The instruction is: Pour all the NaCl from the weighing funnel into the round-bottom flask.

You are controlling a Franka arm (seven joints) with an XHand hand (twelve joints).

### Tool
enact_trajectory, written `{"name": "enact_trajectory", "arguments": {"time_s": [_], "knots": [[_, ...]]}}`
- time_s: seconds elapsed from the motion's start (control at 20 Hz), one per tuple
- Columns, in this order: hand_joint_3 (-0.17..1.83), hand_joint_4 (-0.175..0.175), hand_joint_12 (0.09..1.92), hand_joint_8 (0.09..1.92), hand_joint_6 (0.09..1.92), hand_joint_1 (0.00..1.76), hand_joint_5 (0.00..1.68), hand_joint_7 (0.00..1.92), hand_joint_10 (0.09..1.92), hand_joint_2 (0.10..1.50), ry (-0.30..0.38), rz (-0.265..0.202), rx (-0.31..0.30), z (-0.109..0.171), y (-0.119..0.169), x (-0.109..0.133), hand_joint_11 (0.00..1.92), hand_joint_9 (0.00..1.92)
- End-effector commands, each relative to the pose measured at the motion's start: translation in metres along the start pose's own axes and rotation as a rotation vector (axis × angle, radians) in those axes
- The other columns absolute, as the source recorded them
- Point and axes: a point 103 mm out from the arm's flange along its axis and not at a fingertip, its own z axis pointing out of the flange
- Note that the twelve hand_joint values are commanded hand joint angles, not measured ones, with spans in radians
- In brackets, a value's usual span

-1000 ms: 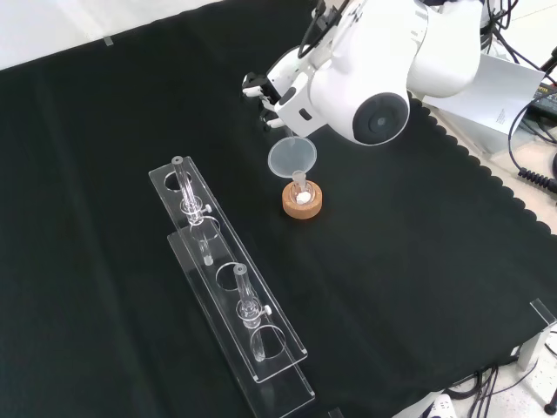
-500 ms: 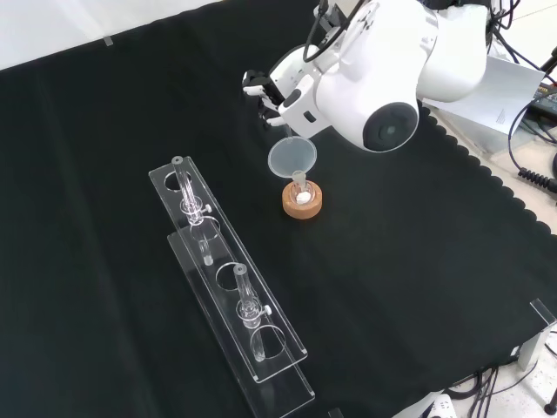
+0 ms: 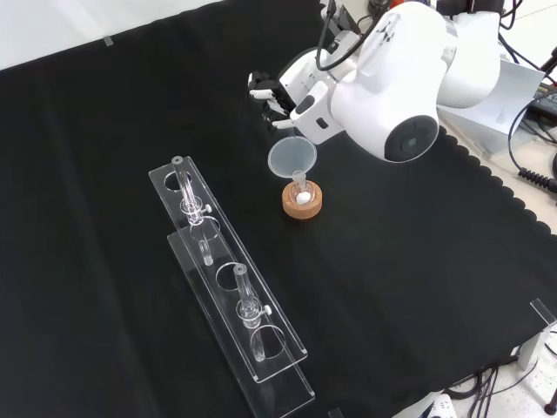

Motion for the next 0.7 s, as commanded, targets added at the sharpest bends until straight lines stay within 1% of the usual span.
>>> {"name": "enact_trajectory", "arguments": {"time_s": [0.05,0.35,0.7], "knots": [[0.59,0.175,0.9,0.27,0.63,1.12,1.28,1.37,0.09,0.69,-0.047,0.0,0.005,-0.0055,0.0007,0.0038,1.03,1.48],[0.59,0.175,0.9,0.27,0.63,1.12,1.28,1.37,0.09,0.69,-0.108,0.002,0.014,-0.0091,0.0032,0.0089,1.03,1.48],[0.59,0.175,0.9,0.27,0.63,1.12,1.28,1.38,0.09,0.69,-0.114,0.018,0.018,-0.0116,0.0014,0.0022,1.03,1.48]]}}
